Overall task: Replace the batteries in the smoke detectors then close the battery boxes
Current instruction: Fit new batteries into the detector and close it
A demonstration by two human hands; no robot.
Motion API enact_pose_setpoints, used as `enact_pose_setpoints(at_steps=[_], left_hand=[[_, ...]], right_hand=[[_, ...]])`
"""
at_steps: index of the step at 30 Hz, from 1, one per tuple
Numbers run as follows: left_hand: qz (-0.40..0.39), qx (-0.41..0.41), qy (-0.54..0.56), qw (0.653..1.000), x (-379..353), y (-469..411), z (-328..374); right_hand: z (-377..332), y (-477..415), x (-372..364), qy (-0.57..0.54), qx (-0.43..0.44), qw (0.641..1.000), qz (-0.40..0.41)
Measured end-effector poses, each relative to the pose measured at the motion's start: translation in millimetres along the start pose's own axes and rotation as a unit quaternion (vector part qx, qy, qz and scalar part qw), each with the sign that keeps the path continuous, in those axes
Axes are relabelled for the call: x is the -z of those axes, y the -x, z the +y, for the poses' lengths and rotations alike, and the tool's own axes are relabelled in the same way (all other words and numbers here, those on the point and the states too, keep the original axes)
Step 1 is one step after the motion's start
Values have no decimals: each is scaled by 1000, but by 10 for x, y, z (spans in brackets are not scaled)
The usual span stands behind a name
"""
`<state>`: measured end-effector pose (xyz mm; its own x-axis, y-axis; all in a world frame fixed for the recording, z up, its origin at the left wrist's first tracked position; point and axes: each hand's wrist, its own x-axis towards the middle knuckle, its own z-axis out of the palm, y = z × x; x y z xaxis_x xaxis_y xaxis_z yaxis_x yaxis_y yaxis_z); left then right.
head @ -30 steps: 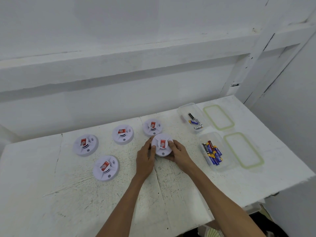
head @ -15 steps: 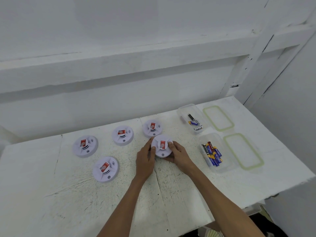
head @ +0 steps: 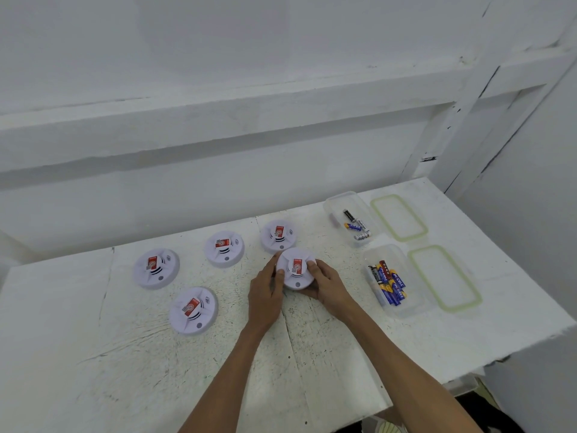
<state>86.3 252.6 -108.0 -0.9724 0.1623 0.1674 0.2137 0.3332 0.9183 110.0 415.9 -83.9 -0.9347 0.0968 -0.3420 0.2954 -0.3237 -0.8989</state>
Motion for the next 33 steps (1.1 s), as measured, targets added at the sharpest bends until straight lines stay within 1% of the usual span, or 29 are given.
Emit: enact_pose_setpoints(at_steps=[33], left_hand=[[2,-6,-3,1000,-6,-1,-17]], right_hand=[[-5,11,10,-8,-6,1000,-4]])
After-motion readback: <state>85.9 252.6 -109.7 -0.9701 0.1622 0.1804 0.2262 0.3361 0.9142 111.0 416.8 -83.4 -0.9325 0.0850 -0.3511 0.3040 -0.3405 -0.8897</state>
